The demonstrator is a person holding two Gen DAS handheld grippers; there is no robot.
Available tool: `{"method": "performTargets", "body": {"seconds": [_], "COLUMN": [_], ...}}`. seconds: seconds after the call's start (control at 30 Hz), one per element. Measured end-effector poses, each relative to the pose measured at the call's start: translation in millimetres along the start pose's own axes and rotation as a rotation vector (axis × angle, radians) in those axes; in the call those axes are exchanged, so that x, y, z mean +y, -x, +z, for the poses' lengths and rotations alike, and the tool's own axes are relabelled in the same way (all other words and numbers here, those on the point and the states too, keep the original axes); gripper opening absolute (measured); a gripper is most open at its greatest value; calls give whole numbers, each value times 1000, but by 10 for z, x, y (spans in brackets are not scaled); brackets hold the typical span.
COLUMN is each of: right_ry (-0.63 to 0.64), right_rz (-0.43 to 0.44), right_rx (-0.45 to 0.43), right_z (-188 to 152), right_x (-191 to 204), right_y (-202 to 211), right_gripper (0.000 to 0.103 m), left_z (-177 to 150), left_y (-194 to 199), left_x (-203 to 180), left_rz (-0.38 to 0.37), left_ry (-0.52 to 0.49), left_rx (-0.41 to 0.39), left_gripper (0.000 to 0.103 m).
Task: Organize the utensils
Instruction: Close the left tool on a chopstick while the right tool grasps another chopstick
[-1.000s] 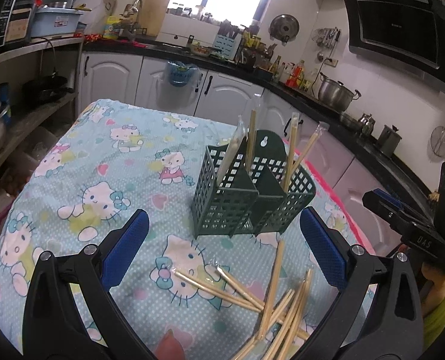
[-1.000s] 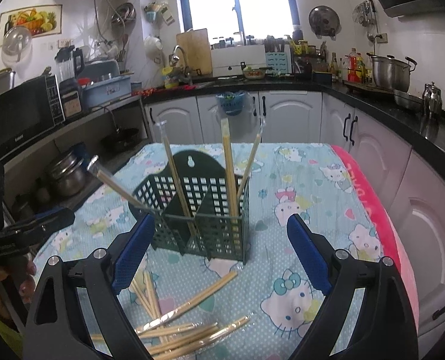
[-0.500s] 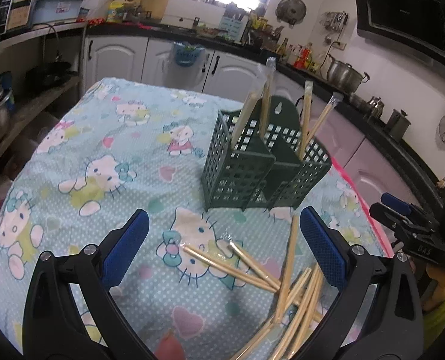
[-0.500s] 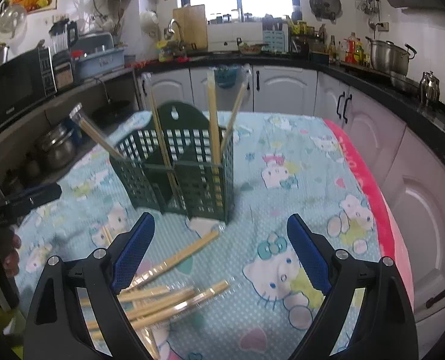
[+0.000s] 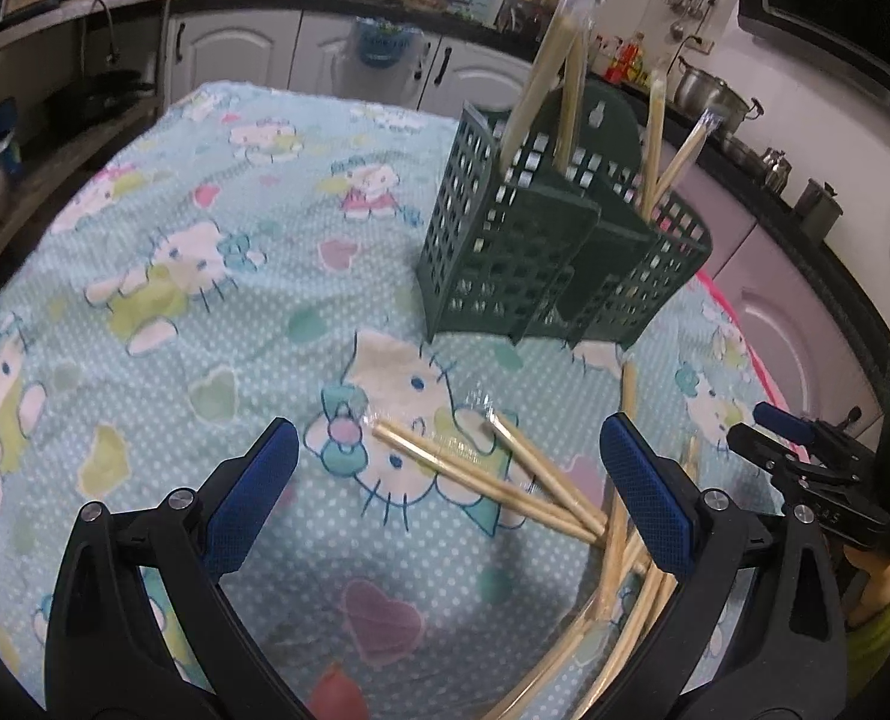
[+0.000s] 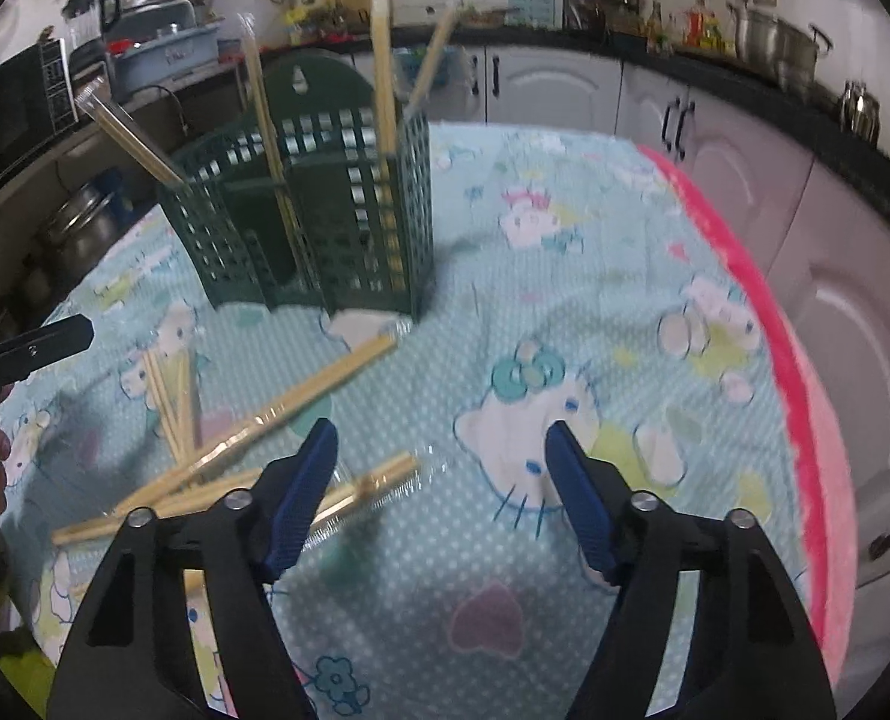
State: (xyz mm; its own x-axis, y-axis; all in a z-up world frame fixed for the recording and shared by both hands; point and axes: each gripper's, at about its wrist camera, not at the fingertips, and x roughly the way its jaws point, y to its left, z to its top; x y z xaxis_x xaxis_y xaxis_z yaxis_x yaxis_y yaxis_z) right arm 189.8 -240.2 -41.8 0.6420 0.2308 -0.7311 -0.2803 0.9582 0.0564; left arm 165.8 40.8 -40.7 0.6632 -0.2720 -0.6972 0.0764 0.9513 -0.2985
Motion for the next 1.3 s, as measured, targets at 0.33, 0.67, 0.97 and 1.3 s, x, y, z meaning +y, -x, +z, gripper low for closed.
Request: {"method": "performTargets", "body": {"seconds": [0.33, 0.67, 0.97, 1.3], "right_ry": [-107, -136, -144, -107], "right_rz": [73, 93, 104, 87], "right_rx": [100, 100, 52, 5], "right_z": [-59, -24, 7, 71], "right_x": [-108, -155, -201, -143], "right_y": [-298, -405, -257, -93], "right_gripper": [43, 9, 7, 6], "left_z": [-128, -27, 64, 77], "left_y": [-263, -398, -516, -452], "left_x": [163, 360, 380, 504], "left_rz": [-37, -64, 11, -26], "left_ry": [84, 215, 226, 224], "left_rx": [91, 89, 90, 64], "left_gripper": [69, 59, 29, 3]}}
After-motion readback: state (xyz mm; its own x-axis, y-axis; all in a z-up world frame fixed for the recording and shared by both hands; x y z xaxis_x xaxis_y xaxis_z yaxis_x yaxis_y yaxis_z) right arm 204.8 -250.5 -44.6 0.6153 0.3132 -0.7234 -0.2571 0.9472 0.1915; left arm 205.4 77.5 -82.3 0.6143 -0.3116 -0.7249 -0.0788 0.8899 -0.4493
